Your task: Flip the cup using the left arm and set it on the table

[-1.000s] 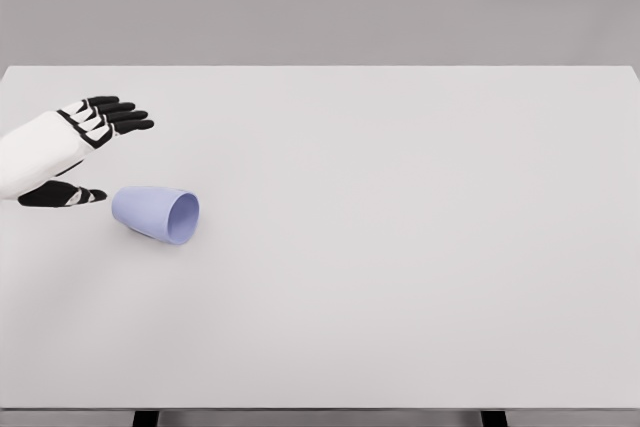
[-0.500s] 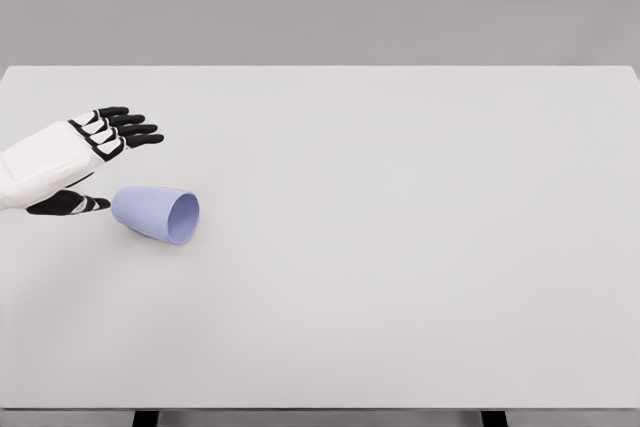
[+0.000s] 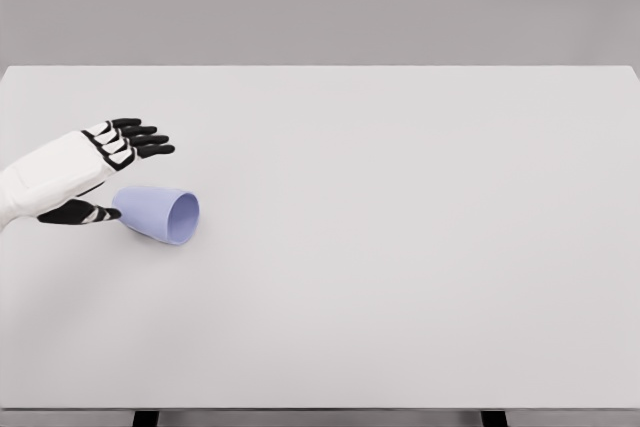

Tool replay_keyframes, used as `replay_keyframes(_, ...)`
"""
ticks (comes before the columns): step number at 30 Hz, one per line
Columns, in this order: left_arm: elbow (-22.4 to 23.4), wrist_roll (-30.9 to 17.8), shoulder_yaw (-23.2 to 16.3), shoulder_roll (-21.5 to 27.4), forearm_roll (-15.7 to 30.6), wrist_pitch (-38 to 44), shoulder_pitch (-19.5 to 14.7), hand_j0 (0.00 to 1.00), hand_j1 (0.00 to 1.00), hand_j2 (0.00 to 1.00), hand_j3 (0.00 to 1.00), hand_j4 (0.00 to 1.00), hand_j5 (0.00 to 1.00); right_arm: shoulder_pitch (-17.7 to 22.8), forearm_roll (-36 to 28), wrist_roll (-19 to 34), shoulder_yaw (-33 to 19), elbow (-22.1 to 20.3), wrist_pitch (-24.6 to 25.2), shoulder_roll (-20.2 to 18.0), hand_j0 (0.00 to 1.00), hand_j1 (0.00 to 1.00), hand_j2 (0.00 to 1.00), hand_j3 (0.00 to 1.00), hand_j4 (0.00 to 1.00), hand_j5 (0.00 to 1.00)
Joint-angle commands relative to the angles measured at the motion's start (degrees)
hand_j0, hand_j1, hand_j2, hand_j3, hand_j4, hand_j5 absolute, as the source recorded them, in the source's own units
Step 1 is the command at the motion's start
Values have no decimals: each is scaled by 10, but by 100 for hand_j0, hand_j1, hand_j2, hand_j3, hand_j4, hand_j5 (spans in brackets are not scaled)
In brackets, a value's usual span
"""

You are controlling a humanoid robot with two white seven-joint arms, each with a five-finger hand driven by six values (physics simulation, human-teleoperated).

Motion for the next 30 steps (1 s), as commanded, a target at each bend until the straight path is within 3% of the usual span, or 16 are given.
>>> replay_keyframes(1,-6,1,-13,9,35,0,0,100,100,100,100,100,100,0,0,0,0,0,0,0,100,100,100,100,100,100)
replay_keyframes(4,-7,0,-47,52,107,0,0,100,100,100,100,100,100,0,0,0,0,0,0,0,100,100,100,100,100,100)
replay_keyframes(10,-17,-2,-87,78,182,13,-1,100,100,100,100,100,100,0,0,0,0,0,0,0,100,100,100,100,100,100)
replay_keyframes(20,-21,-90,-94,71,187,117,-8,100,100,100,100,100,100,0,0,0,0,0,0,0,100,100,100,100,100,100)
replay_keyframes(30,-21,-92,-94,57,188,144,-14,100,100,100,100,100,100,0,0,0,0,0,0,0,100,100,100,100,100,100)
